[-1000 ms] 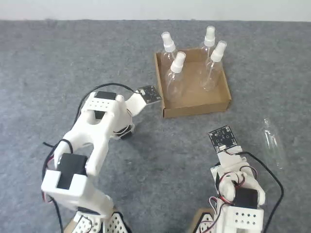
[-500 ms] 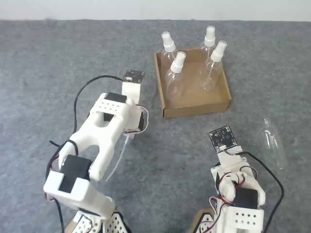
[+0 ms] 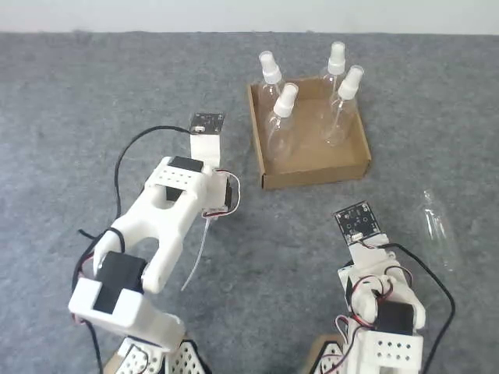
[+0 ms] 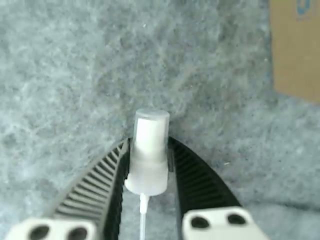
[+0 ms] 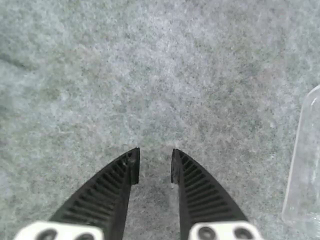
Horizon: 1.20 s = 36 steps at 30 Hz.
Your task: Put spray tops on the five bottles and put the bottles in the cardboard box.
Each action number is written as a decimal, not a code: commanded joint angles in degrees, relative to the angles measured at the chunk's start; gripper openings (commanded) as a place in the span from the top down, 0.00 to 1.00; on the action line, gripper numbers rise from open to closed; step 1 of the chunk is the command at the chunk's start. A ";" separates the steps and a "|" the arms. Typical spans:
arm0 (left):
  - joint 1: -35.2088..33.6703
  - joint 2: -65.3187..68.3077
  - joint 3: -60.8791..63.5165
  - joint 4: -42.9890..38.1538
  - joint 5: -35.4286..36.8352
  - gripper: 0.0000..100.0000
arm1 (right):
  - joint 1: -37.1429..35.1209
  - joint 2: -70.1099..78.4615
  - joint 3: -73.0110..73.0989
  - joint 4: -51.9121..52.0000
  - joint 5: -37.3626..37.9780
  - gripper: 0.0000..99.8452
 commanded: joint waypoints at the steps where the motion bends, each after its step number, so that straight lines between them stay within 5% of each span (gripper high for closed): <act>1: 0.70 -1.41 -0.04 -1.14 0.79 0.98 | -0.13 -0.48 1.14 0.31 -0.35 0.93; 30: 0.09 -1.41 -0.22 1.93 -2.73 0.98 | -0.13 -0.48 1.14 0.31 -0.35 0.93; 36: 0.09 -1.32 -0.48 1.93 -2.99 0.87 | -0.13 -0.48 1.14 0.31 -0.35 0.93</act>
